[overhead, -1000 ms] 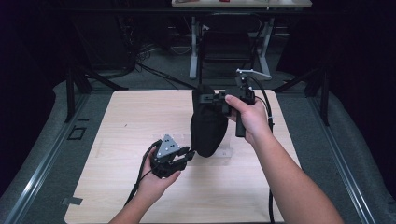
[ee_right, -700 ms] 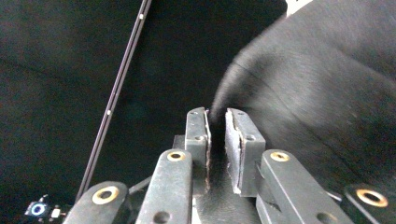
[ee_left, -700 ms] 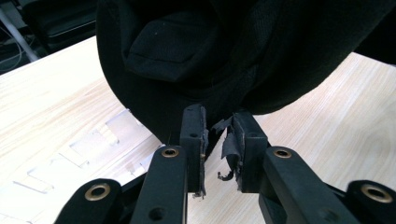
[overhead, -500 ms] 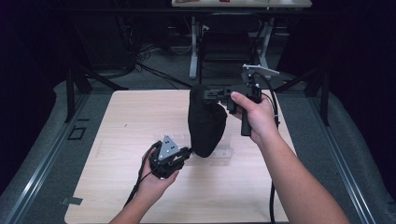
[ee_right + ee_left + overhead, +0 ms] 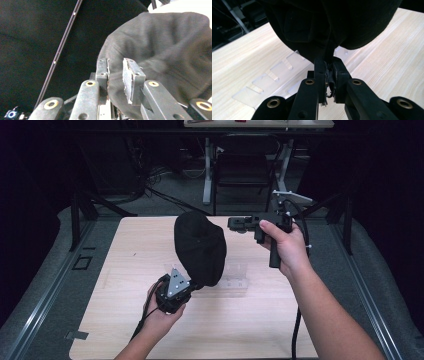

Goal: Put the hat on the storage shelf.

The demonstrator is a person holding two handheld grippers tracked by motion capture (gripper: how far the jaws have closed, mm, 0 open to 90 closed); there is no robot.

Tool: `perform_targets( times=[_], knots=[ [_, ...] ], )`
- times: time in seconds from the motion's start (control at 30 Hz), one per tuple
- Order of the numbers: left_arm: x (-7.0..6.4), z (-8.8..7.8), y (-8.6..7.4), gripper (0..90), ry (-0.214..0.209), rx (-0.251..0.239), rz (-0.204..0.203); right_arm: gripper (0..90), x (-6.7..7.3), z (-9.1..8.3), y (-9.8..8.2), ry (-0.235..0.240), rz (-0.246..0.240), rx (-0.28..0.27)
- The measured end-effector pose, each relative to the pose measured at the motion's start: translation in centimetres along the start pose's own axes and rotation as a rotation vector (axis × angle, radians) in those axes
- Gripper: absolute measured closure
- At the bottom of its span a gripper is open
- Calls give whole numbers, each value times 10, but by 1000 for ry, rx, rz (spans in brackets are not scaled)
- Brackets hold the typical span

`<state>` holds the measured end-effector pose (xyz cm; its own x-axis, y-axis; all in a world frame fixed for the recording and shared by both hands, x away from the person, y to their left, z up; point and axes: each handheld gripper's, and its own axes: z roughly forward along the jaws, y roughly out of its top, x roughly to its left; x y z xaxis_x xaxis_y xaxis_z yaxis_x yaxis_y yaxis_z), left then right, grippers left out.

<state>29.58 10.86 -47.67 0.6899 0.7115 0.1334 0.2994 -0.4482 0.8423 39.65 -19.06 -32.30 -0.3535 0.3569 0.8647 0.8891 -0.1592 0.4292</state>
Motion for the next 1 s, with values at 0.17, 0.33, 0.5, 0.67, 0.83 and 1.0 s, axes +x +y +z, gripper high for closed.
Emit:
perform_targets(
  times=[0.17, 0.33, 0.5, 0.67, 0.83, 1.0],
  knots=[
    [6, 3, -12, 845, 6, 29, -27, 739, -3, -4, -1, -11, 3, -2],
    [8, 6, -23, 834, 24, 52, -31, 735, -5, -7, -1, -16, 5, -4],
    [11, 5, -30, 830, 26, 63, -39, 732, -6, -8, -2, -24, 3, -6],
    [13, 5, -35, 825, 16, 56, -67, 726, -5, -9, -3, -31, -2, 0],
    [13, 5, -35, 816, 16, 53, -71, 719, -4, -10, -4, -33, -6, 0],
    [15, 1, -38, 751, 15, 46, -87, 716, -5, -12, -4, -50, -8, -4]
  ],
)
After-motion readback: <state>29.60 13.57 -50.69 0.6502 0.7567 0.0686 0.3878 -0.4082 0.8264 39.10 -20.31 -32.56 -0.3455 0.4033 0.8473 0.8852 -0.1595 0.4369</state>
